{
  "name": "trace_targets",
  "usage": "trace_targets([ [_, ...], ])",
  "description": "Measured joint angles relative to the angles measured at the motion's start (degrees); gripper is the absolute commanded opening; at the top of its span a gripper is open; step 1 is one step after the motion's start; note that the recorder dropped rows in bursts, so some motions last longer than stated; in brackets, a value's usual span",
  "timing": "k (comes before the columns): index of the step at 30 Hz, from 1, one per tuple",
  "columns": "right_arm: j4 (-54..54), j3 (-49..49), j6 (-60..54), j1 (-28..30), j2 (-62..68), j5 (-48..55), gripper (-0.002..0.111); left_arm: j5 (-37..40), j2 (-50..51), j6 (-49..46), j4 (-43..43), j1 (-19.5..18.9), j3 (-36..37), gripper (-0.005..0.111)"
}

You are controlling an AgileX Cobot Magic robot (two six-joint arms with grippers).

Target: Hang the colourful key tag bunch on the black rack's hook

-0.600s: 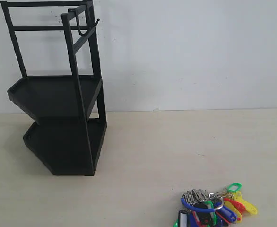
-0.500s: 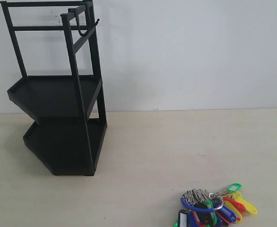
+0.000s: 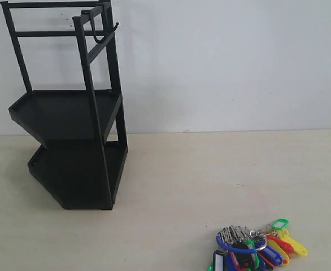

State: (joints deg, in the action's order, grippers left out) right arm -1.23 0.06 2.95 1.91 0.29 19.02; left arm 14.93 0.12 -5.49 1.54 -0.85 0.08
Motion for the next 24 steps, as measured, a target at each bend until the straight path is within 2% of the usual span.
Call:
trace_targets([
  [15,0.0,0.0,0.0,0.0,0.0,-0.3,0.0,0.0,0.0,0.0,0.0,0.0,0.0,0.004],
  [24,0.1,0.0,0.0,0.0,0.0,-11.2,0.0,0.0,0.0,0.0,0.0,0.0,0.0,0.004],
])
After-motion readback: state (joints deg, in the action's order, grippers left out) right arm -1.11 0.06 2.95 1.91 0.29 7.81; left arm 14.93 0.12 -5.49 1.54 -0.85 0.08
